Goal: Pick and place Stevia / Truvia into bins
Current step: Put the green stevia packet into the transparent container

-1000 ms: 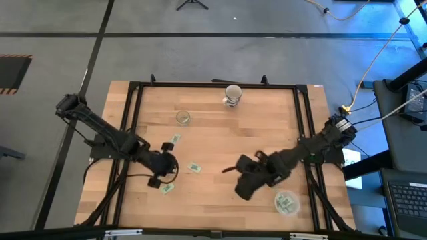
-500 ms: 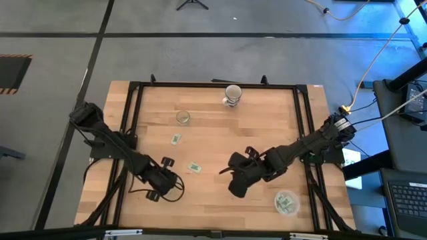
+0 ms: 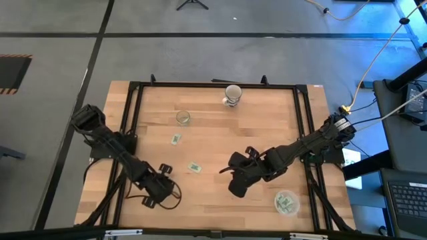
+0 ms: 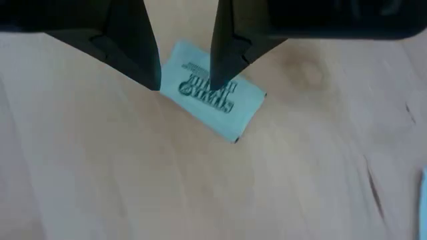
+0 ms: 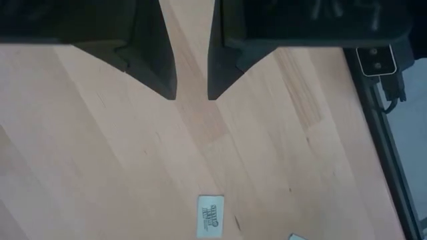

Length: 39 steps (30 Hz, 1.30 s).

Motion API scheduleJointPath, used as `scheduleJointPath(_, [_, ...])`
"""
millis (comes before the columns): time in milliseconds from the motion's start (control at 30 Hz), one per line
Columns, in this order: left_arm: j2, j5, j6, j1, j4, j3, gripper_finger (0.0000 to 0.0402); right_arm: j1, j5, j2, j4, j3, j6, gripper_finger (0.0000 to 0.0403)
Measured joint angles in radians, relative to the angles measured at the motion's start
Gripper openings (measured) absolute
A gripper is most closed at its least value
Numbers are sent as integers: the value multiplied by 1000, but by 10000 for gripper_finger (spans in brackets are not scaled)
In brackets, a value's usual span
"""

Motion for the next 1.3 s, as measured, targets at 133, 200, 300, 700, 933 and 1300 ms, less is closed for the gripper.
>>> scheduleJointPath(133, [0, -63, -15, -53, 18, 0, 125, 0, 0, 0, -2, 0, 0, 88])
scheduleJointPath(200, [0, -85, -26, -68, 18, 0, 125, 0, 0, 0, -3, 0, -1, 88])
scheduleJointPath(300, [13, -91, -30, -69, 20, 0, 125, -3, 0, 0, -3, 0, -2, 88])
scheduleJointPath(700, [125, -55, -39, -68, 52, 6, 99, -3, 0, 0, -3, -1, -1, 88])
scheduleJointPath(933, [128, -68, -39, -69, 56, 5, 71, -4, 0, 0, -2, 0, 0, 88])
scheduleJointPath(1300, [129, -86, -40, -69, 55, 3, 53, -3, 0, 0, -1, 0, 0, 88])
